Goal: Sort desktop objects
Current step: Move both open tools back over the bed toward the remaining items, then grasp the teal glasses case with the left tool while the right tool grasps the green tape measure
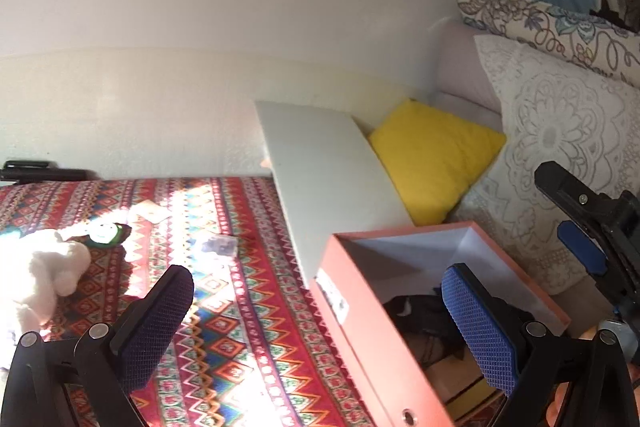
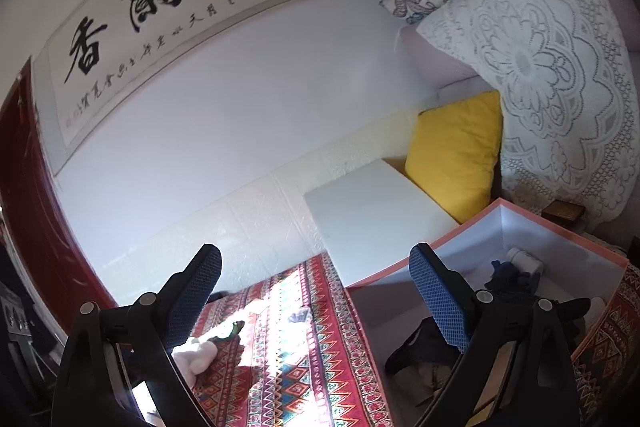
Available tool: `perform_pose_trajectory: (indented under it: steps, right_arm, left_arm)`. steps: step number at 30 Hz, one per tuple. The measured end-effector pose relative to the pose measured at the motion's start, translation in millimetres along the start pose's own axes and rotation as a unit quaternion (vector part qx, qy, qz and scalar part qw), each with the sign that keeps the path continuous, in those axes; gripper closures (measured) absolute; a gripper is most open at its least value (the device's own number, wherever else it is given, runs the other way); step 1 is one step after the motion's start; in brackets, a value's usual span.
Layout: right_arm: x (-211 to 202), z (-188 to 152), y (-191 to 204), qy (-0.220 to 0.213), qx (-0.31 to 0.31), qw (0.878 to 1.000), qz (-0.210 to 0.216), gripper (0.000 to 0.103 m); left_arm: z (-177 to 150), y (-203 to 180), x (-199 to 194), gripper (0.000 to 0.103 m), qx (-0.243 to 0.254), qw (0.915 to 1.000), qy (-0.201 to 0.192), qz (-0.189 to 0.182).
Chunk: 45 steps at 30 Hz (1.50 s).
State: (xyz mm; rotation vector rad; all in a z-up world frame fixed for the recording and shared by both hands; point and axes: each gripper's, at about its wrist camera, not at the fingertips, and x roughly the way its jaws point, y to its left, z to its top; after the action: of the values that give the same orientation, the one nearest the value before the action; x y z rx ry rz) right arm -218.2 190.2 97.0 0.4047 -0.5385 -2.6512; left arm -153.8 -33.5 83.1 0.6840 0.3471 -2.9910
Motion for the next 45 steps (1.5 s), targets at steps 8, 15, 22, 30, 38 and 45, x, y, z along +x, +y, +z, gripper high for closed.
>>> perform_pose_trajectory:
  steps: [8, 15, 22, 30, 38, 45]
  right_arm:
    - [58.0, -52.8, 75.2, 0.075, -0.055, 0.996, 0.014, 0.006]
    - [150.7, -119.6, 141.5, 0.178, -0.115, 0.977, 0.021, 0.006]
    - [289.1, -229.7, 213.6, 0.285, -0.240, 0.928, 0.007, 0.011]
    - [400.5, -308.5, 205.0, 0.363, -0.271, 0.891, -0.026, 0.012]
    - [459.6, -319.5, 228.7, 0.359, -0.275, 0.892, 0.008, 0.009]
    - [517.8, -307.0, 248.7, 0.337, -0.226, 0.914, -0.002, 0.024]
  left_arm:
    - [9.4, 148.8, -46.0, 0.001, -0.025, 0.9939, -0.015, 0.106]
    - [-9.8, 314.5, -44.9, 0.001, -0.048, 0.9748, 0.045, 0.213]
    - [-60.9, 432.7, 36.0, 0.001, -0.051, 0.9587, 0.177, 0.217]
    - [-83.7, 470.1, 112.7, 0.001, -0.055, 0.9589, 0.223, 0.167]
    - [-82.4, 483.2, 177.0, 0.000, -0.086, 0.9608, 0.199, 0.172]
    - [-60.4, 492.0, 213.5, 0.001, -0.086, 0.9621, 0.179, 0.186]
